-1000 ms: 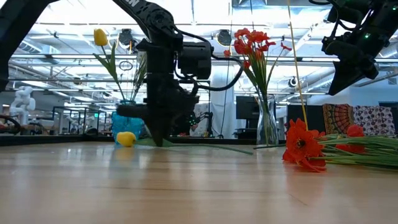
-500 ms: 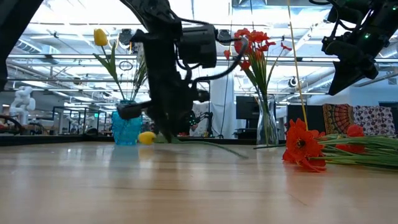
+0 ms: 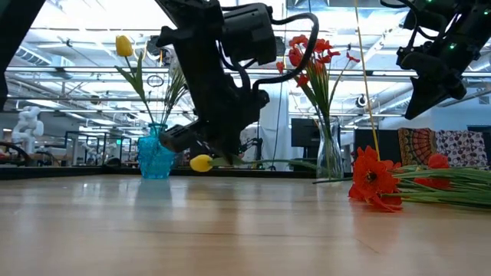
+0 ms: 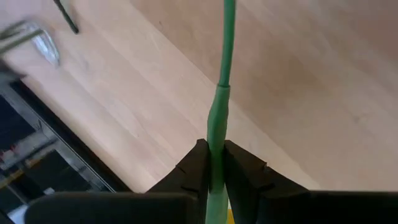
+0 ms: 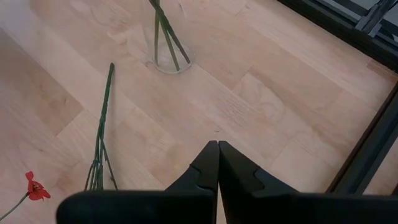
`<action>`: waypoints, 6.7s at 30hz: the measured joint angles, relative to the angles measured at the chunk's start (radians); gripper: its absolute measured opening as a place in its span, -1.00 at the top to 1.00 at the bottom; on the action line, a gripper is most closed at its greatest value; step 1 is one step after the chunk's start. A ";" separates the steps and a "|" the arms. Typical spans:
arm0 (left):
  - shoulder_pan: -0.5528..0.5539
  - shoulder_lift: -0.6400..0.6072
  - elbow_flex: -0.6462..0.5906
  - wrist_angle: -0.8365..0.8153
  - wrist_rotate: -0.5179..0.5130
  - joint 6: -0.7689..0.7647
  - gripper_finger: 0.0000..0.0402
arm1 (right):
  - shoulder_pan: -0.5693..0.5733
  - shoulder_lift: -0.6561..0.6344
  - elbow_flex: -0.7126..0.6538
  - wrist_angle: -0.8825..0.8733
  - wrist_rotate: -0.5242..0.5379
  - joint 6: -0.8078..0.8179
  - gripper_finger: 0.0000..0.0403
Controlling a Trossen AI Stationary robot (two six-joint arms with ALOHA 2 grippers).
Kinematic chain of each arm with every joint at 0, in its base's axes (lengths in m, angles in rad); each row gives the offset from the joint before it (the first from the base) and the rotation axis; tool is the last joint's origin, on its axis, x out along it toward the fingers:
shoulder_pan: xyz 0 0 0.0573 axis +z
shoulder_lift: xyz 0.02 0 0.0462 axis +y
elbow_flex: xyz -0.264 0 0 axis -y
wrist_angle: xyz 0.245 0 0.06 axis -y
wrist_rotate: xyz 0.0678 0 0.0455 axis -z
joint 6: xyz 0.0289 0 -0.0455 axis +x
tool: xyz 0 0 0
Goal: Sort flowers into vase by color
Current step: Put the yellow flower into the blue vase
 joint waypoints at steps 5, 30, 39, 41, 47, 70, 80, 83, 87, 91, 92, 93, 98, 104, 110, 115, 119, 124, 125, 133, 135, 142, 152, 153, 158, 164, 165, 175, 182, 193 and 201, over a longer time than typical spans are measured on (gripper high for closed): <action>-0.023 0.000 0.000 -0.009 -0.040 -0.060 0.74 | 0.000 0.000 0.000 0.000 0.000 0.000 1.00; -0.104 0.000 0.000 -0.009 -0.051 -0.231 0.74 | 0.000 0.000 0.000 0.002 -0.003 0.001 1.00; -0.101 0.000 0.000 -0.009 -0.076 -0.277 0.35 | 0.000 0.000 0.000 0.008 -0.003 0.001 1.00; -0.102 0.000 0.000 -0.009 -0.128 -0.278 0.22 | 0.000 0.000 0.000 0.008 -0.003 0.001 1.00; -0.078 0.000 0.001 -0.015 -0.337 -0.450 -0.04 | 0.000 0.000 0.000 0.008 -0.002 0.001 1.00; 0.002 0.000 0.001 -0.450 0.079 -1.418 -0.07 | 0.000 0.000 0.000 0.008 -0.002 0.001 1.00; 0.084 0.000 0.001 -0.427 0.115 -1.879 -0.07 | 0.000 0.000 0.000 0.008 -0.002 0.001 1.00; 0.081 0.000 0.013 -0.422 0.125 -1.981 -0.07 | 0.000 0.000 0.000 0.008 -0.002 0.001 1.00; 0.069 0.000 0.030 -0.355 0.125 -2.126 -0.07 | 0.000 0.000 0.000 0.008 -0.002 0.001 1.00; 0.062 0.000 0.059 -0.243 0.125 -2.178 -0.07 | 0.000 0.000 0.000 0.008 -0.002 0.001 1.00; 0.060 0.000 0.062 -0.206 0.125 -2.178 -0.07 | 0.000 0.000 0.000 0.008 -0.002 0.001 1.00; 0.058 0.000 0.064 -0.171 0.125 -2.178 -0.07 | 0.000 0.000 0.000 0.008 -0.002 0.001 1.00; 0.052 0.000 0.077 0.002 0.124 -2.180 -0.07 | 0.000 0.000 0.000 0.007 -0.002 0.001 1.00; 0.056 0.000 0.077 0.080 0.126 -2.386 -0.07 | 0.000 0.000 0.000 0.007 -0.002 0.001 1.00; 0.065 0.000 0.077 0.062 0.212 -2.580 -0.07 | 0.000 0.000 0.000 0.006 -0.002 0.000 1.00; 0.098 0.000 0.077 0.065 0.270 -2.711 -0.07 | 0.000 0.000 0.000 0.006 -0.002 0.000 1.00; 0.121 0.000 0.077 0.061 0.308 -2.729 -0.07 | 0.000 0.000 0.000 0.006 -0.002 0.000 1.00; 0.146 0.004 0.077 0.030 0.339 -2.749 -0.07 | 0.000 0.000 0.000 0.006 -0.002 -0.003 1.00; 0.152 0.010 0.077 0.028 0.348 -2.751 -0.07 | 0.000 0.000 0.000 0.006 -0.002 -0.003 1.00; 0.199 0.050 0.075 0.010 0.390 -2.747 -0.07 | 0.000 0.000 0.000 0.006 -0.001 -0.003 1.00; 0.213 0.055 0.076 -0.005 0.427 -2.722 -0.07 | 0.000 0.000 0.000 0.005 -0.001 -0.003 1.00; 0.246 0.071 0.080 -0.060 0.515 -2.694 -0.07 | 0.000 0.000 -0.001 0.005 0.001 -0.002 1.00; 0.262 0.073 0.081 -0.303 0.681 -2.414 -0.07 | 0.000 0.000 -0.001 0.005 0.000 -0.002 1.00; 0.260 0.073 0.080 -0.320 0.681 -2.362 -0.07 | 0.000 0.000 -0.001 0.005 0.000 -0.002 1.00; 0.249 0.074 0.078 -0.341 0.679 -2.121 -0.07 | 0.000 0.000 -0.001 0.005 -0.001 -0.002 1.00; 0.229 0.074 0.078 -0.345 0.655 -2.067 -0.07 | 0.000 0.000 -0.001 0.005 -0.003 -0.002 1.00; 0.226 0.074 0.077 -0.345 0.646 -2.067 -0.07 | 0.000 0.000 -0.001 0.005 -0.002 -0.002 1.00; 0.213 0.075 0.076 -0.344 0.644 -2.017 0.41 | 0.000 0.000 -0.001 0.005 -0.002 -0.002 1.00; 0.201 0.075 0.076 -0.338 0.644 -1.841 0.94 | 0.000 0.000 -0.001 0.005 -0.002 -0.002 1.00; 0.193 0.074 0.070 -0.224 0.564 -1.458 0.98 | 0.000 0.000 -0.001 0.005 -0.002 0.001 1.00; 0.198 0.077 0.070 -0.010 0.503 -1.310 0.98 | 0.000 0.000 -0.001 0.007 0.000 0.001 1.00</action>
